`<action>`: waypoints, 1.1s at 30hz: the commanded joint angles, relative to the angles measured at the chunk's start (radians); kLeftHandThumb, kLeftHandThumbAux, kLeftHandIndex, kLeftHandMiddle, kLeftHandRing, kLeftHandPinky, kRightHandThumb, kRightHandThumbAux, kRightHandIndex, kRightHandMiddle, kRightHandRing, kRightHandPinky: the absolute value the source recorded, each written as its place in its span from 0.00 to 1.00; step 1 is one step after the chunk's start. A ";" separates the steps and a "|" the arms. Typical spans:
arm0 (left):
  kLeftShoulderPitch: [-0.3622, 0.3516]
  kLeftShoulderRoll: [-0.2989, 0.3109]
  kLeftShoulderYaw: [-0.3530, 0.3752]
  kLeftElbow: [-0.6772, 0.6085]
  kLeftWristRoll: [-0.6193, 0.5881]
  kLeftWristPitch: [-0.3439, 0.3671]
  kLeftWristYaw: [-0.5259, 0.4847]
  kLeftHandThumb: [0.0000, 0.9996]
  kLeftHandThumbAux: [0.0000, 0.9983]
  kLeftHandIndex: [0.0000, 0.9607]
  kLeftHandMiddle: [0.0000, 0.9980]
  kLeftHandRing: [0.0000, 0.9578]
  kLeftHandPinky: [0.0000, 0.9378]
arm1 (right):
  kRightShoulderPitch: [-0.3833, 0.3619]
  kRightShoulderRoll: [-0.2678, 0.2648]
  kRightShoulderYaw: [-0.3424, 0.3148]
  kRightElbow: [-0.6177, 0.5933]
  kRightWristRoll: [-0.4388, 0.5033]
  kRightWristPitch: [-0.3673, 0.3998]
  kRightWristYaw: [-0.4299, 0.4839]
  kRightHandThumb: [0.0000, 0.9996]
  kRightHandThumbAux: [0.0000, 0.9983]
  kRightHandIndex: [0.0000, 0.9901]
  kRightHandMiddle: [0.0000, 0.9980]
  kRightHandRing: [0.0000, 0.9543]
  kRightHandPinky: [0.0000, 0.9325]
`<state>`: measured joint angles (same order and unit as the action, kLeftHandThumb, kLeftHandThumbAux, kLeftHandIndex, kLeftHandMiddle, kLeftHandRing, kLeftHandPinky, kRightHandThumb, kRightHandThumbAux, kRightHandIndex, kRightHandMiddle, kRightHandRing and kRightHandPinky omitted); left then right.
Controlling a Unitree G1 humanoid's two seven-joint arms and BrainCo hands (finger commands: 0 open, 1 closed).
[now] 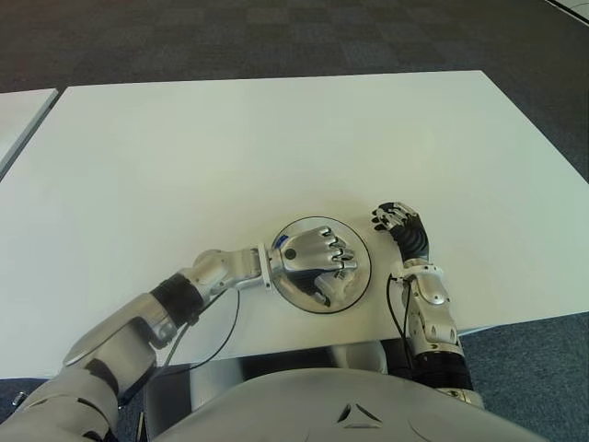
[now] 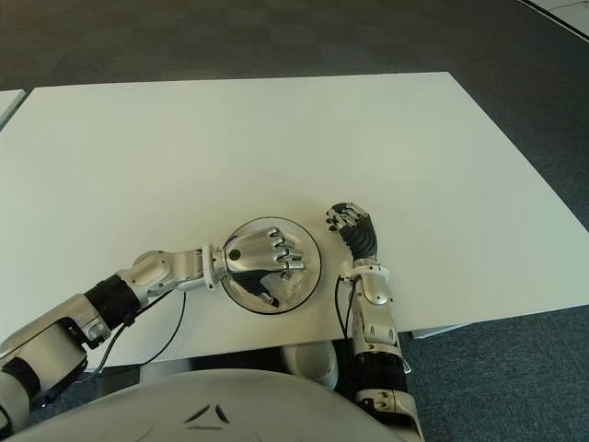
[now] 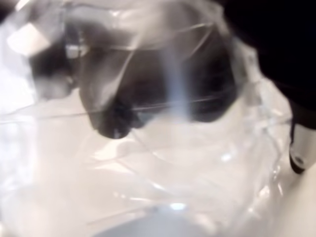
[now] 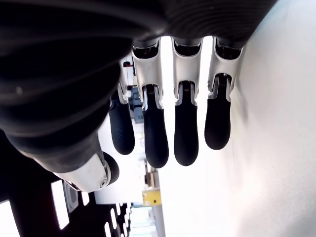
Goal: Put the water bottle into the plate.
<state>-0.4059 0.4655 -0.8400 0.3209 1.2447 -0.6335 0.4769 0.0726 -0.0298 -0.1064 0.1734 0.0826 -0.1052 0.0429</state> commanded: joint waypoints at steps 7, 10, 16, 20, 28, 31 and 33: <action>0.005 0.044 -0.027 -0.017 0.017 0.023 -0.182 0.21 0.57 0.05 0.11 0.11 0.14 | 0.005 0.004 -0.001 0.019 -0.003 0.004 -0.008 0.71 0.74 0.43 0.50 0.51 0.54; 0.012 0.049 -0.022 -0.035 0.015 0.041 -0.223 0.16 0.55 0.02 0.06 0.07 0.09 | 0.003 0.005 0.000 0.020 -0.004 0.007 -0.012 0.71 0.74 0.43 0.50 0.51 0.54; 0.023 0.055 -0.018 -0.069 0.009 0.069 -0.284 0.10 0.50 0.00 0.01 0.01 0.03 | 0.004 0.004 0.002 0.019 -0.004 0.007 -0.015 0.71 0.74 0.43 0.49 0.51 0.54; 0.025 0.059 -0.017 -0.078 0.007 0.073 -0.291 0.09 0.46 0.00 0.00 0.00 0.01 | 0.004 0.004 0.003 0.020 -0.005 0.006 -0.015 0.71 0.74 0.43 0.50 0.52 0.54; 0.044 0.061 -0.009 -0.101 0.016 0.109 -0.281 0.11 0.41 0.00 0.00 0.00 0.00 | 0.007 0.001 0.004 0.019 -0.005 0.002 -0.012 0.71 0.74 0.43 0.50 0.52 0.54; 0.046 0.061 -0.007 -0.103 0.015 0.114 -0.273 0.12 0.40 0.00 0.00 0.00 0.00 | 0.007 0.000 0.003 0.020 -0.005 0.001 -0.011 0.71 0.74 0.43 0.50 0.52 0.54; 0.047 0.061 -0.004 -0.103 0.011 0.116 -0.266 0.13 0.38 0.00 0.00 0.00 0.00 | 0.007 -0.001 0.003 0.021 -0.004 0.001 -0.010 0.71 0.74 0.43 0.50 0.52 0.54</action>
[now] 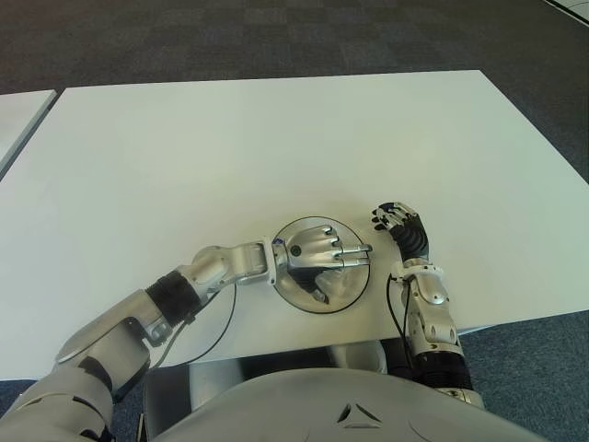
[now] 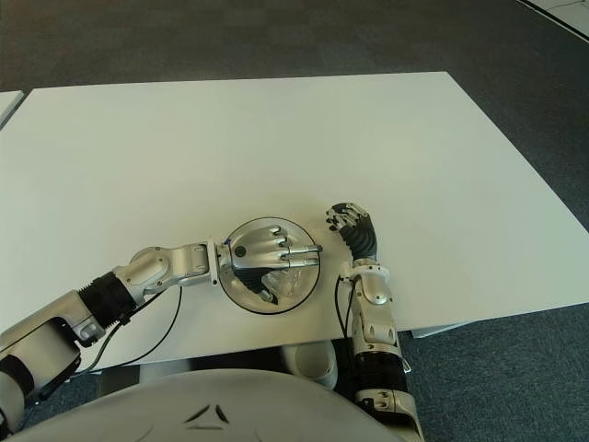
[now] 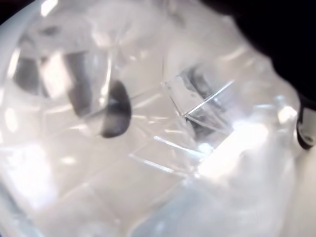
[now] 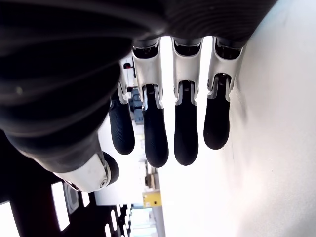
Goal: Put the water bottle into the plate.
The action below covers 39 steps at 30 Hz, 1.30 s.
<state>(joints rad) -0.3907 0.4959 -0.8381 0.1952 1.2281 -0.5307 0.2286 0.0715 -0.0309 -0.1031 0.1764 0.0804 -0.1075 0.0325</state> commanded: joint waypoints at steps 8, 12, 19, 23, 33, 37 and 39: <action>0.039 0.023 0.006 0.035 0.009 0.010 0.018 0.18 0.33 0.00 0.00 0.00 0.00 | 0.008 -0.001 -0.001 0.018 0.001 0.003 0.004 0.71 0.73 0.43 0.50 0.52 0.54; 0.041 0.015 0.013 0.056 0.000 0.001 0.084 0.20 0.30 0.00 0.00 0.00 0.00 | 0.008 -0.002 -0.002 0.018 0.002 0.003 0.005 0.71 0.73 0.43 0.50 0.52 0.54; 0.039 0.005 0.016 0.085 -0.015 -0.006 0.157 0.21 0.29 0.00 0.00 0.00 0.00 | 0.007 -0.002 -0.003 0.017 0.003 0.007 0.005 0.71 0.73 0.43 0.49 0.51 0.53; 0.040 -0.003 0.023 0.107 -0.032 -0.018 0.203 0.21 0.29 0.00 0.00 0.00 0.00 | 0.007 -0.004 -0.001 0.015 0.001 0.013 0.005 0.71 0.74 0.43 0.49 0.51 0.54; 0.035 -0.014 0.033 0.140 -0.054 -0.043 0.251 0.23 0.29 0.00 0.00 0.00 0.00 | 0.007 -0.007 0.001 0.015 0.001 0.008 0.009 0.71 0.73 0.43 0.50 0.52 0.54; 0.034 -0.013 0.036 0.141 -0.049 -0.044 0.253 0.23 0.29 0.00 0.00 0.00 0.00 | 0.007 -0.007 0.001 0.015 0.000 0.003 0.009 0.71 0.73 0.43 0.50 0.52 0.54; 0.033 -0.013 0.037 0.141 -0.046 -0.044 0.256 0.23 0.29 0.00 0.00 0.00 0.00 | 0.007 -0.007 0.002 0.015 -0.001 0.002 0.008 0.71 0.73 0.43 0.50 0.52 0.54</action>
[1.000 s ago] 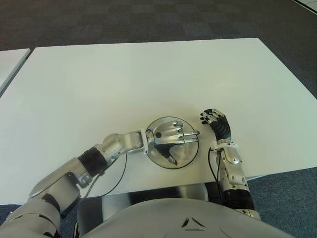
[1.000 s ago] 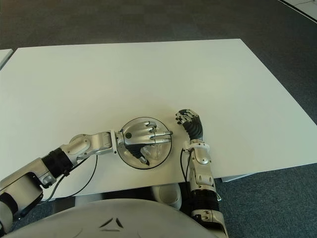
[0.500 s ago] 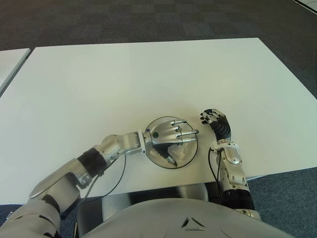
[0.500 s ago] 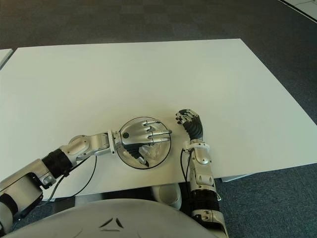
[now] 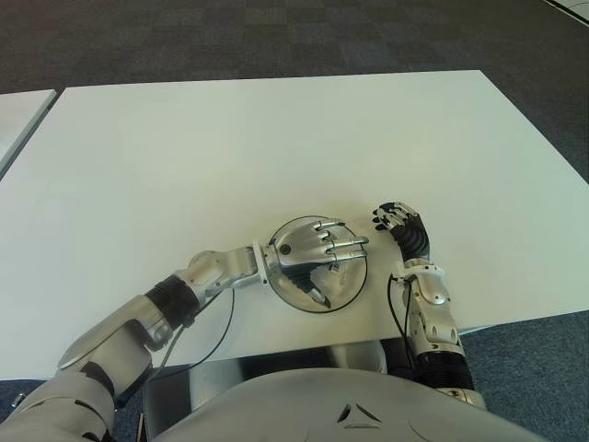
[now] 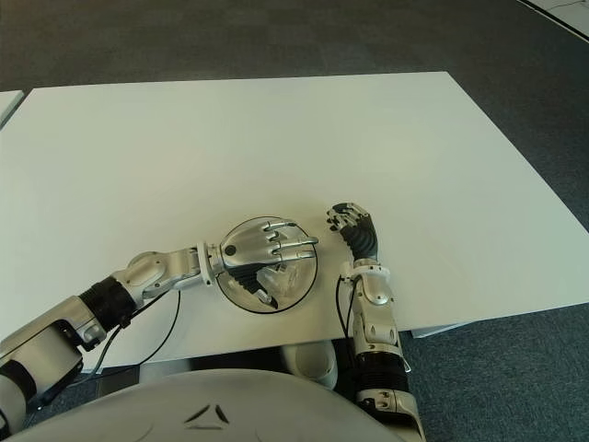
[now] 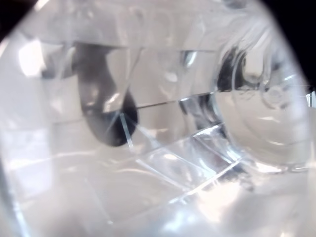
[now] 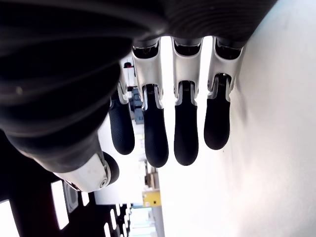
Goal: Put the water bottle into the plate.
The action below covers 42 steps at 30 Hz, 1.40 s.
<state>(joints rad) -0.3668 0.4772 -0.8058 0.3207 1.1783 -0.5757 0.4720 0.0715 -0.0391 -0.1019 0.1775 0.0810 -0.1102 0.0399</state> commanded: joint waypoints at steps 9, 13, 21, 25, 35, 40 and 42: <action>0.009 0.011 0.013 0.009 0.003 0.007 0.009 0.21 0.29 0.00 0.00 0.00 0.00 | 0.008 0.001 0.000 0.008 -0.003 0.017 -0.005 0.71 0.73 0.43 0.49 0.51 0.53; 0.010 0.012 0.020 0.004 -0.004 0.010 -0.002 0.20 0.30 0.00 0.00 0.00 0.00 | 0.006 0.002 -0.001 0.011 -0.002 0.012 -0.007 0.71 0.73 0.43 0.49 0.51 0.54; 0.014 0.003 0.033 0.013 -0.015 0.011 0.012 0.20 0.30 0.00 0.00 0.00 0.00 | 0.005 0.002 0.000 0.012 0.000 0.013 -0.006 0.71 0.73 0.43 0.49 0.51 0.53; 0.015 -0.001 0.035 0.018 -0.013 0.014 0.023 0.20 0.30 0.00 0.00 0.00 0.00 | 0.005 0.002 0.000 0.012 0.001 0.014 -0.005 0.71 0.73 0.43 0.49 0.51 0.53; 0.013 -0.001 0.042 0.017 0.005 0.026 0.063 0.19 0.30 0.00 0.00 0.00 0.00 | 0.005 0.000 0.006 0.008 -0.011 0.017 -0.011 0.71 0.74 0.43 0.49 0.51 0.54; 0.013 -0.013 0.059 0.018 -0.027 0.018 0.084 0.19 0.33 0.00 0.00 0.00 0.00 | 0.007 -0.001 0.010 -0.001 -0.015 0.026 -0.012 0.71 0.74 0.43 0.49 0.51 0.54; 0.012 -0.017 0.065 0.018 -0.036 0.015 0.088 0.19 0.34 0.00 0.00 0.00 0.00 | 0.008 -0.001 0.010 -0.004 -0.014 0.028 -0.010 0.71 0.74 0.43 0.49 0.51 0.54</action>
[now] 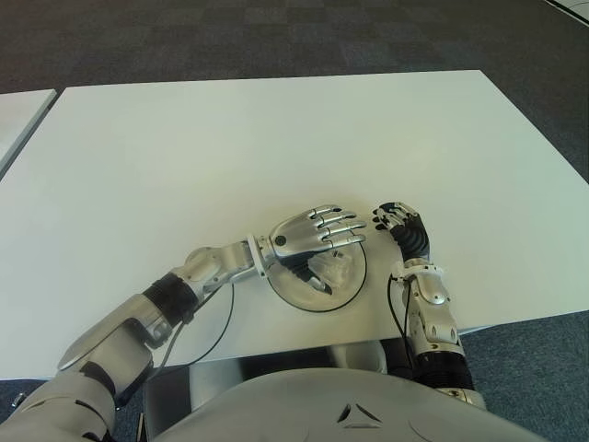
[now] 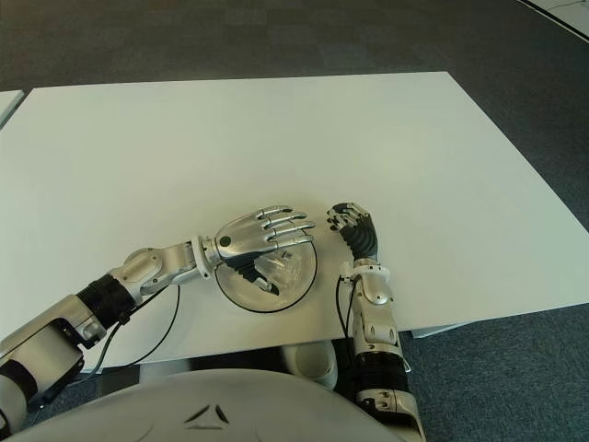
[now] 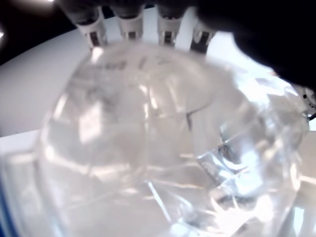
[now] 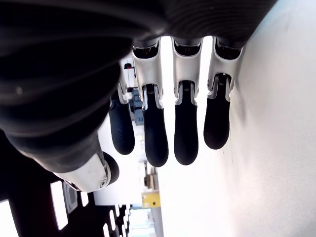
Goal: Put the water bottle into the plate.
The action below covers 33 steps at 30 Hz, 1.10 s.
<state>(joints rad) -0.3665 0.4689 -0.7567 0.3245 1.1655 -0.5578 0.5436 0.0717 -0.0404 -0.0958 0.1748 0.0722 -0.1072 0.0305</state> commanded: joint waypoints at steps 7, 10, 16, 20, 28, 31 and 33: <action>0.021 -0.031 0.026 0.023 -0.038 0.004 0.059 0.16 0.35 0.00 0.00 0.00 0.00 | 0.009 0.001 0.002 -0.007 0.003 0.036 0.003 0.71 0.74 0.43 0.49 0.51 0.54; 0.023 -0.040 0.029 0.028 -0.044 0.005 0.069 0.15 0.36 0.00 0.00 0.00 0.00 | 0.008 0.001 0.001 -0.006 0.004 0.036 0.004 0.71 0.74 0.43 0.49 0.51 0.53; 0.030 -0.063 0.043 0.046 -0.067 -0.002 0.091 0.14 0.36 0.00 0.00 0.00 0.00 | 0.007 -0.001 0.002 -0.003 -0.005 0.035 -0.003 0.70 0.74 0.43 0.49 0.51 0.53; 0.032 -0.073 0.049 0.053 -0.084 -0.005 0.093 0.14 0.36 0.00 0.00 0.00 0.00 | 0.009 -0.001 0.005 -0.003 -0.014 0.028 -0.008 0.70 0.74 0.43 0.49 0.52 0.54; 0.047 -0.098 0.074 0.048 -0.124 0.007 0.081 0.14 0.37 0.00 0.00 0.00 0.00 | 0.012 -0.004 0.008 -0.009 -0.017 0.023 -0.001 0.70 0.74 0.43 0.50 0.52 0.56; 0.059 -0.106 0.094 0.039 -0.155 0.011 0.061 0.14 0.37 0.00 0.00 0.00 0.00 | 0.013 -0.005 0.007 -0.013 -0.015 0.035 -0.001 0.70 0.74 0.43 0.49 0.52 0.55; 0.070 -0.112 0.108 0.032 -0.187 0.011 0.041 0.14 0.38 0.00 0.00 0.00 0.00 | 0.012 -0.005 0.005 -0.013 -0.013 0.039 -0.001 0.70 0.74 0.43 0.49 0.51 0.54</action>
<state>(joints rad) -0.3258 0.3611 -0.6714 0.3599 1.0178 -0.5564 0.6206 0.0746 -0.0430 -0.0916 0.1613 0.0606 -0.0928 0.0279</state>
